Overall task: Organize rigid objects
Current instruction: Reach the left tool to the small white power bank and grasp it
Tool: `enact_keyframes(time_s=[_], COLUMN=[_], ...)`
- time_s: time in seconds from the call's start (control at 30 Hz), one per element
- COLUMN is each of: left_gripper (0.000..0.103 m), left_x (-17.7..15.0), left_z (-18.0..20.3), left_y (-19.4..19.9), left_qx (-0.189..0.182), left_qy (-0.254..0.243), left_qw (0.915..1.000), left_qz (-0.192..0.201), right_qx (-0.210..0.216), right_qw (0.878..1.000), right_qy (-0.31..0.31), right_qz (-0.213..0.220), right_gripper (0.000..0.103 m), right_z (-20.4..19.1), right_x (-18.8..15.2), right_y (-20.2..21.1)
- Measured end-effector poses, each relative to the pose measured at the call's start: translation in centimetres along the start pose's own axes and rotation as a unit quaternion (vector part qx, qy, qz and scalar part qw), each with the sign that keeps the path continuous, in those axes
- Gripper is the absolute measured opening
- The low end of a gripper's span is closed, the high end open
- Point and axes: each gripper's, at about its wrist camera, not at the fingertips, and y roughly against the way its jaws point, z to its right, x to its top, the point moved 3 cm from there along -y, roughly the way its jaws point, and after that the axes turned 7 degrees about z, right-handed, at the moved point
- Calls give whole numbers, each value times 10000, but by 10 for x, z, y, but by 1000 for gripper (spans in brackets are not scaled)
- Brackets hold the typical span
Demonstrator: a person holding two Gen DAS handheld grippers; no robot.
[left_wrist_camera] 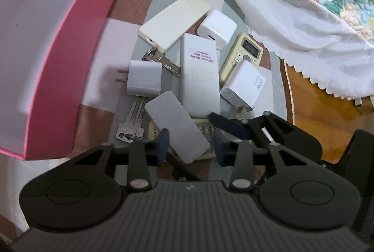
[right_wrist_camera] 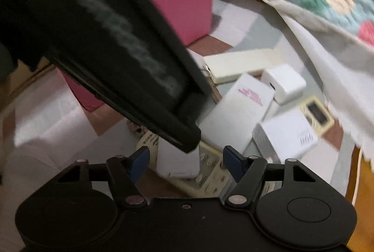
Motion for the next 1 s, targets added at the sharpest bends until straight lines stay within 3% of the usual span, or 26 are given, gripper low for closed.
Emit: enact_keyframes(time_s=[0.07, 0.2, 0.5, 0.53, 0.57, 0.63, 0.8, 0.83, 0.93, 1.0], left_gripper=[36, 37, 37, 35, 22, 20, 16, 16, 15, 15], left_x=[-3, -6, -11, -12, -13, -16, -19, -19, -19, -20], left_z=[-5, -16, -26, -24, -23, -23, -23, -23, -24, -25], left_y=[-5, -9, -21, -21, -22, -25, -26, -26, -26, -27], left_qx=[-18, -30, -302, -323, -344, -409, -445, -447, -470, -543], left_qy=[179, 582, 882, 822, 804, 887, 913, 901, 921, 999], left_qw=[9998, 9983, 9952, 9957, 9957, 9944, 9939, 9940, 9936, 9921], left_qz=[-22, -40, -305, -290, -315, -412, -436, -430, -446, -528], right_qx=[87, -14, 10, 50, 109, 276, 346, 354, 319, 207], right_qw=[9999, 9999, 9868, 9829, 9789, 9720, 9742, 9760, 9808, 9824], right_qy=[50, -115, -1612, -1837, -2035, -2330, -2222, -2137, -1833, -1760], right_qz=[9, -96, -132, -128, -116, -89, -166, -211, -591, -587], right_gripper=[42, 43, 43, 43, 43, 43, 44, 46, 68, 68], right_z=[-3, -6, 14, 18, 23, 27, 28, 26, 24, 26], right_x=[3, 6, 1, 0, -1, -5, -15, -15, -27, -31], right_y=[1, 6, 26, 28, 30, 33, 35, 37, 34, 32])
